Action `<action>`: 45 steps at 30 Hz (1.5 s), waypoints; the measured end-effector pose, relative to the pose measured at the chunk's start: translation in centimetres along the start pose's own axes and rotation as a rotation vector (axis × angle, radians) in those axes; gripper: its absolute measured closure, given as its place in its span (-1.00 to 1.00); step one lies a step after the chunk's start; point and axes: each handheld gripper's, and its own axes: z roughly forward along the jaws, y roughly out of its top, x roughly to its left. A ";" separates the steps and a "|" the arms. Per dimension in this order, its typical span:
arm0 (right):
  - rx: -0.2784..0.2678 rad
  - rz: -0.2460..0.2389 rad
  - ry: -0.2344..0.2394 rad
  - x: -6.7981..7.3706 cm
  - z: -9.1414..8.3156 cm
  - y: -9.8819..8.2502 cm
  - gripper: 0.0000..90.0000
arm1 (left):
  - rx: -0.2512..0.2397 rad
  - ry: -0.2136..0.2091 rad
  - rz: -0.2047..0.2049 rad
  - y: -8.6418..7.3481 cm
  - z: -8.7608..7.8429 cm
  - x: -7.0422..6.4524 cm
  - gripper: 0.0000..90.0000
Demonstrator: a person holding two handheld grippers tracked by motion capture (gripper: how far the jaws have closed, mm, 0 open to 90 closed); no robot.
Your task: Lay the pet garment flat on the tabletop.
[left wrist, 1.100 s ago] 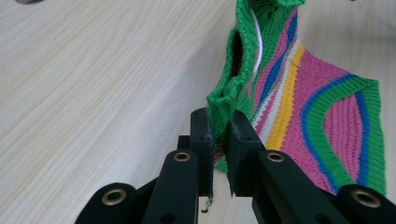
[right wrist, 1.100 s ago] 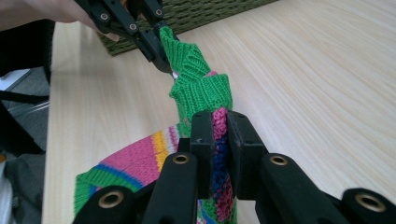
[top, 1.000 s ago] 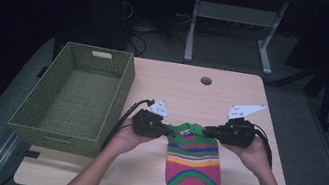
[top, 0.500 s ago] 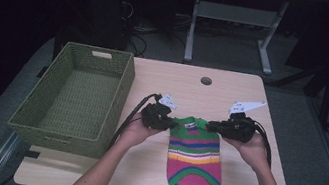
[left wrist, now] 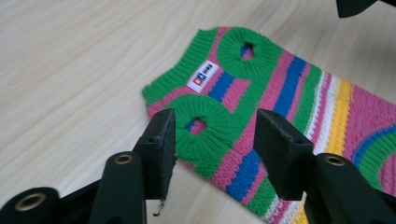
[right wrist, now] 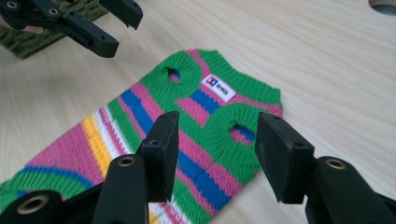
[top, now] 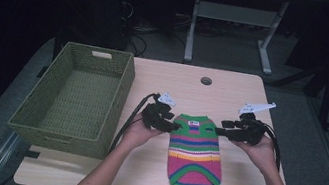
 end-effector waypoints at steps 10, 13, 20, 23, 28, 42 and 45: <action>0.095 -0.049 0.027 1.3 -0.2 -1.6 -0.05 | 0.026 -0.049 0.044 -0.7 0.4 -2.1 -0.10; 0.118 -0.081 0.018 1.9 -0.2 -2.1 -0.12 | 0.029 -0.070 0.042 -1.0 0.5 -2.6 -0.13; 0.170 -0.143 0.022 3.2 -0.1 -3.1 -0.18 | 0.054 -0.081 0.072 -1.7 0.5 -3.8 -0.18; 0.184 -0.156 0.038 3.6 0.0 -3.4 -0.18 | 0.070 -0.089 0.096 -2.0 0.5 -4.1 -0.18; 0.214 -0.187 0.035 4.1 0.5 -3.8 -0.14 | 0.094 -0.106 0.111 -2.5 0.9 -4.7 -0.19; 0.306 -0.280 -0.012 4.8 2.9 -4.6 0.02 | 0.183 -0.107 0.142 -3.4 2.7 -5.4 0.00; 0.308 -0.284 -0.014 5.1 3.0 -4.5 0.15 | 0.174 -0.099 0.132 -3.4 2.7 -5.4 0.15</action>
